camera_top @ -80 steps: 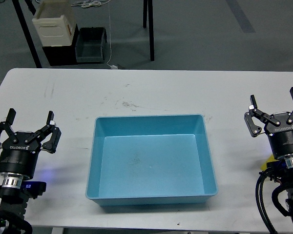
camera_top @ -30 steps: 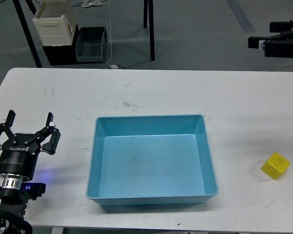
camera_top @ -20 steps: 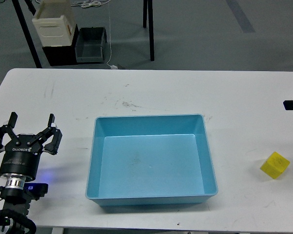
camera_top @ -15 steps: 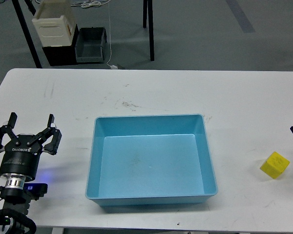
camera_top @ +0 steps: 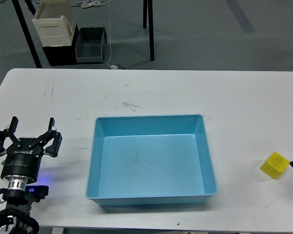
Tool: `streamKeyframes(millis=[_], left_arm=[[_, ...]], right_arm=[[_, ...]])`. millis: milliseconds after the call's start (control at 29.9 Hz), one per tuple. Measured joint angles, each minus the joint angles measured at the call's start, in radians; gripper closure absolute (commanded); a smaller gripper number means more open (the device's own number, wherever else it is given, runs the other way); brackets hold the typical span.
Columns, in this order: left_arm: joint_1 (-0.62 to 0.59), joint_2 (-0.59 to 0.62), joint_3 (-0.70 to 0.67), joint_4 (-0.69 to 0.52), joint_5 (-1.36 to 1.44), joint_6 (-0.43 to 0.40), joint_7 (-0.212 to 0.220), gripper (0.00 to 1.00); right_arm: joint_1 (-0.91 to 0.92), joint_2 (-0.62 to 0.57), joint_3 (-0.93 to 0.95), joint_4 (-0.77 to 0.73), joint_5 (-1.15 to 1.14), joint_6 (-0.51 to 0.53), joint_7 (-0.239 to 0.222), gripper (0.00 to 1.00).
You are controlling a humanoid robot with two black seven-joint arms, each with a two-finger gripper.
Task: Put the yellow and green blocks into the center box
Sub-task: 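Lower the right gripper onto the yellow cube and close on it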
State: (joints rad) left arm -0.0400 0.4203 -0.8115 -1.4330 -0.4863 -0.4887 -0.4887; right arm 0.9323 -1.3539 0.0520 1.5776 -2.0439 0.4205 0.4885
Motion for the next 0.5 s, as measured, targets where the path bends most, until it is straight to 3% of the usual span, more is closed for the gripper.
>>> streamKeyframes(millis=[501], left_arm=[[0.0,0.0,-0.001,0.0,0.0,0.0,0.0,0.0]], right_arm=[[-0.037,0.165,-0.001,-0.143,0.007,0.048,0.0,0.01]])
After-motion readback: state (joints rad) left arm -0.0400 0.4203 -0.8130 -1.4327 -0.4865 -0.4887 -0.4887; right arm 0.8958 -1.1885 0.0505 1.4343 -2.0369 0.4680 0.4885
